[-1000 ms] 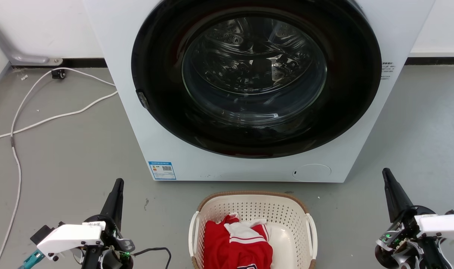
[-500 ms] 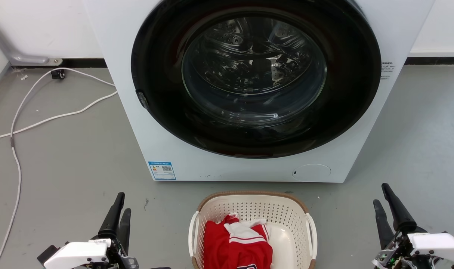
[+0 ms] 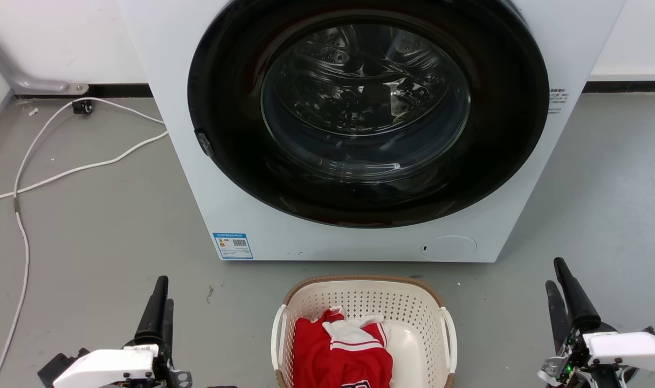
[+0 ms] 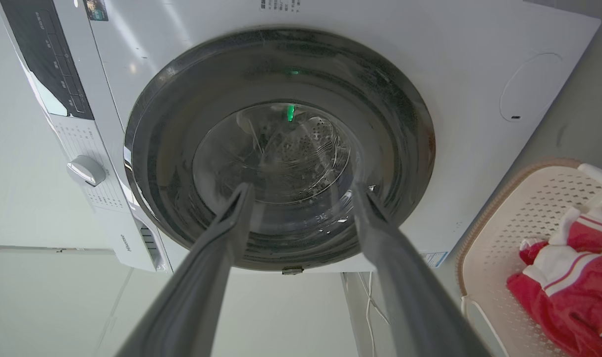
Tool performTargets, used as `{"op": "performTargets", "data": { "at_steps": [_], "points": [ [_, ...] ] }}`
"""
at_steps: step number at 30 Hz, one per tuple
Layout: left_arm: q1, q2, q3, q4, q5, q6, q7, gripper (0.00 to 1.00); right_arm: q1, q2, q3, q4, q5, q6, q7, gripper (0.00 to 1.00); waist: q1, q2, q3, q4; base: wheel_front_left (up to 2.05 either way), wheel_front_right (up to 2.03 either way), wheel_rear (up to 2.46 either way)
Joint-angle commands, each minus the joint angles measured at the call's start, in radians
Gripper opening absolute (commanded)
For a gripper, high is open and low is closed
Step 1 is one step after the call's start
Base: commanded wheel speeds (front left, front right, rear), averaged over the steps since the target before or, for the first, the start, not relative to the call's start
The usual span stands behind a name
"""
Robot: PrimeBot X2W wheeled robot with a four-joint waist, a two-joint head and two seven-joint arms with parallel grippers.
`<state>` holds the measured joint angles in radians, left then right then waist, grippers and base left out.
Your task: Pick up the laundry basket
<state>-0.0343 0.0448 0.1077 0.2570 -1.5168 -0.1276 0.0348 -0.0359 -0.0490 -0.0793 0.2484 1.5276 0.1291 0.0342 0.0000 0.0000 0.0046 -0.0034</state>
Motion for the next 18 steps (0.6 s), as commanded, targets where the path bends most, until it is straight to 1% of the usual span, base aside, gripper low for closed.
{"op": "performTargets", "data": {
  "at_steps": [1,9,11,15,18],
  "points": [
    [-0.007,0.004,0.01,-0.023,0.03,-0.001,-0.011,1.0,-0.01,-0.002,-0.002,-0.026,-0.033,0.002,-0.011,1.0,0.0,0.0,0.0,0.0,0.0,0.0,0.0],
    [-0.005,0.004,0.059,-0.056,0.138,-0.001,-0.045,1.0,-0.014,-0.002,-0.028,-0.065,-0.228,0.002,-0.044,1.0,0.0,0.0,0.002,-0.002,0.0,0.0,0.0],
    [-0.003,0.004,0.065,-0.067,0.169,-0.001,-0.053,1.0,-0.015,-0.003,-0.041,-0.077,-0.292,0.002,-0.052,1.0,0.0,0.0,0.003,-0.002,0.0,0.0,0.0],
    [-0.001,0.004,0.07,-0.105,0.274,0.009,-0.068,1.0,-0.019,-0.003,-0.027,-0.119,-0.461,0.002,-0.067,1.0,0.0,0.0,0.004,-0.002,0.0,0.0,0.0],
    [0.002,0.004,0.054,-0.154,0.36,0.023,-0.079,1.0,-0.018,-0.003,-0.022,-0.147,-0.541,0.002,-0.079,1.0,0.0,0.0,0.005,-0.002,0.0,0.0,0.0]
  ]
}}
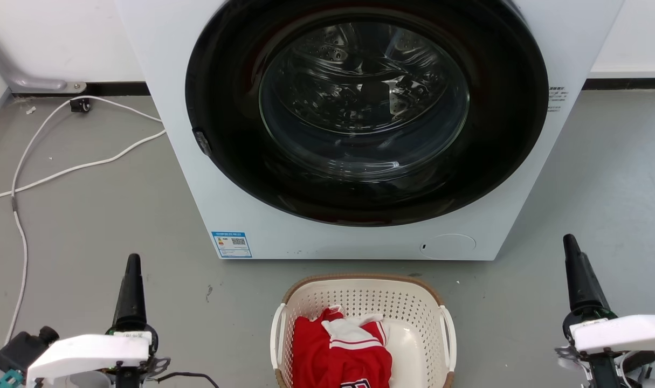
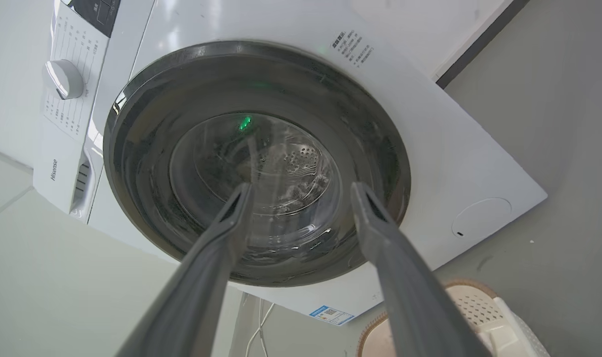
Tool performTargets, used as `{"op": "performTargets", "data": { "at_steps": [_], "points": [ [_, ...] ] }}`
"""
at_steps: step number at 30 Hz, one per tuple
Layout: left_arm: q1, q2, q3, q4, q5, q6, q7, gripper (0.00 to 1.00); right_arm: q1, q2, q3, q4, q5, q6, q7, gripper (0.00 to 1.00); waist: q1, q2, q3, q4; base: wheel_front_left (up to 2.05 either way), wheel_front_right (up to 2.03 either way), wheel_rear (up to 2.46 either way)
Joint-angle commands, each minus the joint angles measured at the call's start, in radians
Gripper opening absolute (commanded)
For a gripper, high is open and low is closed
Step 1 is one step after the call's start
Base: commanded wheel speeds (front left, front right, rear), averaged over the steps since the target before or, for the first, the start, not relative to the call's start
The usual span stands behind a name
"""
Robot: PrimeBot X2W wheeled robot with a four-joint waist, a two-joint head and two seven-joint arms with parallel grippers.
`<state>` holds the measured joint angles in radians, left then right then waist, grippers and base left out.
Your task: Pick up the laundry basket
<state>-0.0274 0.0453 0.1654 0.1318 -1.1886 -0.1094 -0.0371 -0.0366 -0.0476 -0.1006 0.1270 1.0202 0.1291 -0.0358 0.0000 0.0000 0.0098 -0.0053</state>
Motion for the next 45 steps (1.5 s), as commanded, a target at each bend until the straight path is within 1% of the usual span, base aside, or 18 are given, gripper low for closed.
{"op": "performTargets", "data": {
  "at_steps": [1,3,4,9,14,19,24,27,32,41,45],
  "points": [
    [-0.003,0.004,-0.011,-0.046,0.06,0.012,-0.011,1.0,-0.018,-0.004,0.001,-0.035,-0.061,0.002,-0.012,1.0,0.0,0.0,0.001,0.0,0.0,0.0,0.0],
    [0.001,0.004,-0.026,-0.079,0.123,0.034,-0.018,1.0,-0.02,-0.004,0.005,-0.057,-0.108,0.002,-0.02,1.0,0.0,0.0,0.002,0.0,0.0,0.0,0.0],
    [0.004,0.004,-0.04,-0.093,0.149,0.036,-0.021,1.0,-0.02,-0.004,0.008,-0.068,-0.133,0.002,-0.022,1.0,0.0,0.0,0.002,-0.001,0.0,0.0,0.0],
    [0.021,0.004,-0.075,-0.134,0.22,0.041,-0.039,1.0,-0.015,-0.004,0.025,-0.112,-0.241,0.002,-0.04,1.0,0.0,0.0,0.004,-0.002,0.0,0.0,0.0],
    [0.037,0.004,-0.1,-0.158,0.308,0.022,-0.055,1.0,-0.001,-0.004,0.052,-0.137,-0.352,0.002,-0.056,1.0,0.0,0.0,0.006,-0.003,0.0,0.0,0.0],
    [0.043,0.005,-0.119,-0.192,0.411,0.037,-0.07,1.0,0.008,-0.004,0.061,-0.156,-0.444,0.002,-0.072,1.0,0.0,0.0,0.009,-0.004,0.0,0.0,0.0],
    [0.045,0.005,-0.154,-0.218,0.53,0.039,-0.085,1.0,0.016,-0.004,0.077,-0.158,-0.52,0.002,-0.086,1.0,0.0,0.0,0.012,-0.005,0.0,0.0,0.0],
    [0.049,0.005,-0.172,-0.223,0.576,0.049,-0.093,1.0,0.017,-0.004,0.081,-0.159,-0.55,0.002,-0.095,1.0,0.0,0.0,0.013,-0.005,0.0,0.0,0.0],
    [0.051,0.005,-0.201,-0.232,0.665,0.047,-0.107,1.0,0.021,-0.004,0.084,-0.157,-0.607,0.002,-0.108,1.0,0.0,0.0,0.015,-0.007,0.0,0.0,0.0],
    [0.058,0.028,-0.257,-0.235,0.785,0.064,-0.131,1.0,0.034,-0.004,0.085,-0.152,-0.707,0.002,-0.132,1.0,0.0,0.0,0.016,-0.009,0.0,0.0,0.0],
    [0.061,0.043,-0.29,-0.233,0.837,0.082,-0.139,1.0,0.039,-0.004,0.089,-0.143,-0.754,0.002,-0.142,1.0,0.0,0.0,0.015,-0.01,0.0,0.0,0.0]
  ]
}}
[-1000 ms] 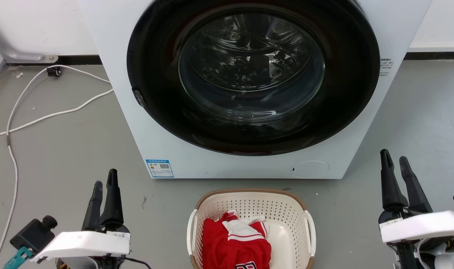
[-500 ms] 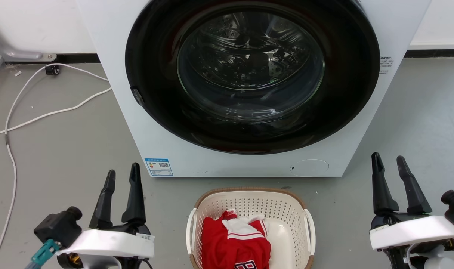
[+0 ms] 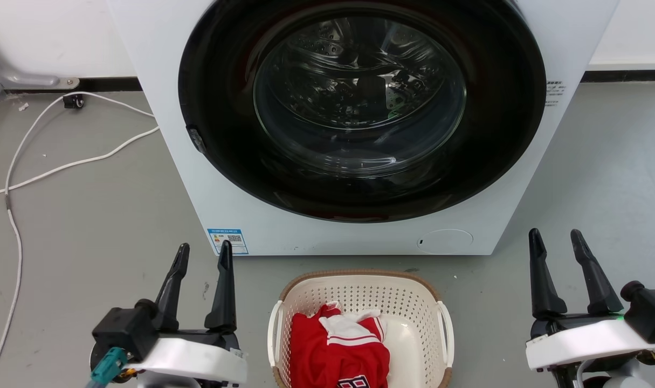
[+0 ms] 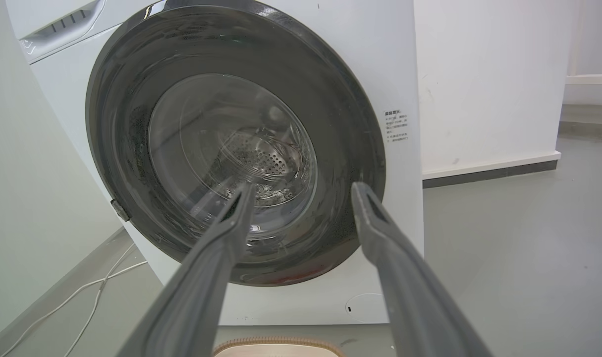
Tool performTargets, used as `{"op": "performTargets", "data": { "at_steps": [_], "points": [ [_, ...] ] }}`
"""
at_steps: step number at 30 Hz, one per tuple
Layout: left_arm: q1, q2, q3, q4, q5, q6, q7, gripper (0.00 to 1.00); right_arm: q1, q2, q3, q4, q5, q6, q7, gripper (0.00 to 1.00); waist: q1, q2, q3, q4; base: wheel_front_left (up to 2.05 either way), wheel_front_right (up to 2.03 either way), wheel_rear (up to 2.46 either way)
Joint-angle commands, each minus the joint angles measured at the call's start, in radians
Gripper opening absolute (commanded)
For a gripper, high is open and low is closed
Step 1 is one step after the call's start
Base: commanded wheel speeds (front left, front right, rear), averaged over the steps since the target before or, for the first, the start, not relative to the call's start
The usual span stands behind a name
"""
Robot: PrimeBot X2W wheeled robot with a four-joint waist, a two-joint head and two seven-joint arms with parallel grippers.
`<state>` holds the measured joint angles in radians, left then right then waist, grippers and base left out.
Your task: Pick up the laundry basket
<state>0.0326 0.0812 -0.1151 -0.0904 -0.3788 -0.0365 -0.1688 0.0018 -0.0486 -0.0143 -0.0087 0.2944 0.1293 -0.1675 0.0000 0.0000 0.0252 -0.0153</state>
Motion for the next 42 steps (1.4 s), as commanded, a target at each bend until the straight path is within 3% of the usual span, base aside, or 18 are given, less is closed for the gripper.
{"op": "performTargets", "data": {
  "at_steps": [1,10,19,25,32,42],
  "points": [
    [0.001,0.011,-0.018,-0.012,0.037,0.015,-0.011,1.0,0.003,-0.003,0.004,-0.006,-0.038,0.002,-0.012,1.0,0.0,0.0,0.0,0.0,0.0,0.0,0.0],
    [0.012,0.044,-0.086,0.014,0.115,0.052,-0.031,1.0,0.011,-0.003,0.009,-0.002,-0.129,0.002,-0.033,1.0,0.0,0.0,-0.001,-0.002,0.0,0.0,0.0],
    [0.019,0.045,-0.104,0.016,0.152,0.051,-0.049,1.0,0.02,-0.003,0.025,-0.006,-0.203,0.002,-0.049,1.0,0.0,0.0,-0.005,-0.005,0.0,0.0,0.0],
    [0.032,0.026,-0.079,0.018,0.174,0.028,-0.06,1.0,0.024,-0.003,0.025,-0.01,-0.243,0.001,-0.062,1.0,0.0,0.0,-0.007,-0.008,0.0,0.0,0.0],
    [0.051,-0.014,-0.012,0.01,0.204,-0.032,-0.077,1.0,0.03,-0.003,0.017,0.002,-0.26,0.001,-0.078,1.0,0.0,0.0,-0.006,-0.011,0.0,0.0,0.0],
    [0.061,-0.028,-0.004,0.015,0.276,-0.073,-0.094,1.0,0.03,-0.002,0.016,-0.005,-0.33,0.001,-0.096,1.0,0.0,0.0,-0.003,-0.015,0.0,0.0,0.0]
  ]
}}
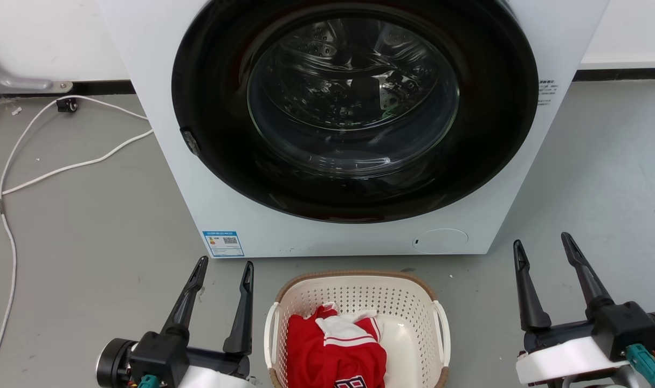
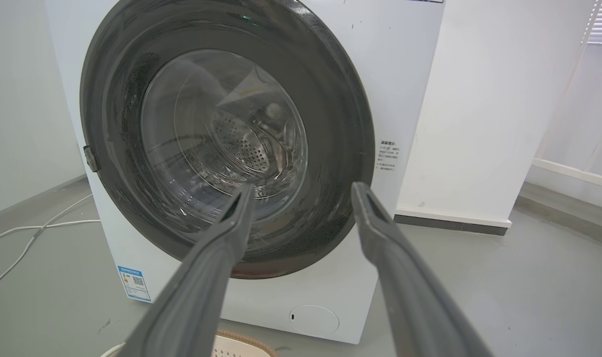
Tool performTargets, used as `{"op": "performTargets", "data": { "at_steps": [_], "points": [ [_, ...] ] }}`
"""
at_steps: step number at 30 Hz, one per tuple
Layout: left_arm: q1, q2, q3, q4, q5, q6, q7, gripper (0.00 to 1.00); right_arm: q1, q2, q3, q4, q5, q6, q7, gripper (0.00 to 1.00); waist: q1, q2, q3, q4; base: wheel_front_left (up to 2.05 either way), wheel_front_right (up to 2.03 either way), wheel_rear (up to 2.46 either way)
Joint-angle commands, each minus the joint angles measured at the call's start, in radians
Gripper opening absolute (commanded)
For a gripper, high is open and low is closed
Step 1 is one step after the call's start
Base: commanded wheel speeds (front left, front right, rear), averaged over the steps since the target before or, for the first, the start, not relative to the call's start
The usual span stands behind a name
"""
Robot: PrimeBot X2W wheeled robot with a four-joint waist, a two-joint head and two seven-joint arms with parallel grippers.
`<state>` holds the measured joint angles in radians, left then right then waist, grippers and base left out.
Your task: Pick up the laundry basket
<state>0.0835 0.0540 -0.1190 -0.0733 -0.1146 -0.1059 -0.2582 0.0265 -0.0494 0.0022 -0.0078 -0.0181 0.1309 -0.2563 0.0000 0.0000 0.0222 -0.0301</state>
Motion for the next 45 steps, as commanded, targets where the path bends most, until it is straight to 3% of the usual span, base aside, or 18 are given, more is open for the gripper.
{"op": "performTargets", "data": {
  "at_steps": [1,26,39,45],
  "points": [
    [0.011,-0.001,-0.001,-0.002,0.018,-0.006,-0.007,1.0,0.006,-0.002,-0.001,-0.006,-0.022,0.0,-0.009,1.0,0.0,0.0,0.0,0.0,0.0,0.0,0.0],
    [-0.019,-0.004,-0.001,0.043,0.005,-0.022,-0.008,1.0,-0.028,-0.001,-0.002,0.028,0.026,0.0,-0.009,1.0,0.0,0.0,0.07,-0.003,0.0,0.0,0.0],
    [-0.236,0.015,0.011,0.306,-0.029,-0.025,-0.007,1.0,-0.22,-0.001,-0.007,0.219,0.009,0.0,-0.009,1.0,0.0,0.0,0.335,-0.013,0.0,0.0,0.0],
    [-0.384,0.067,0.004,0.425,-0.076,-0.024,-0.008,1.0,-0.35,-0.001,-0.019,0.349,0.029,0.0,-0.009,1.0,0.0,0.0,0.453,-0.012,0.0,0.0,0.0]
  ]
}}
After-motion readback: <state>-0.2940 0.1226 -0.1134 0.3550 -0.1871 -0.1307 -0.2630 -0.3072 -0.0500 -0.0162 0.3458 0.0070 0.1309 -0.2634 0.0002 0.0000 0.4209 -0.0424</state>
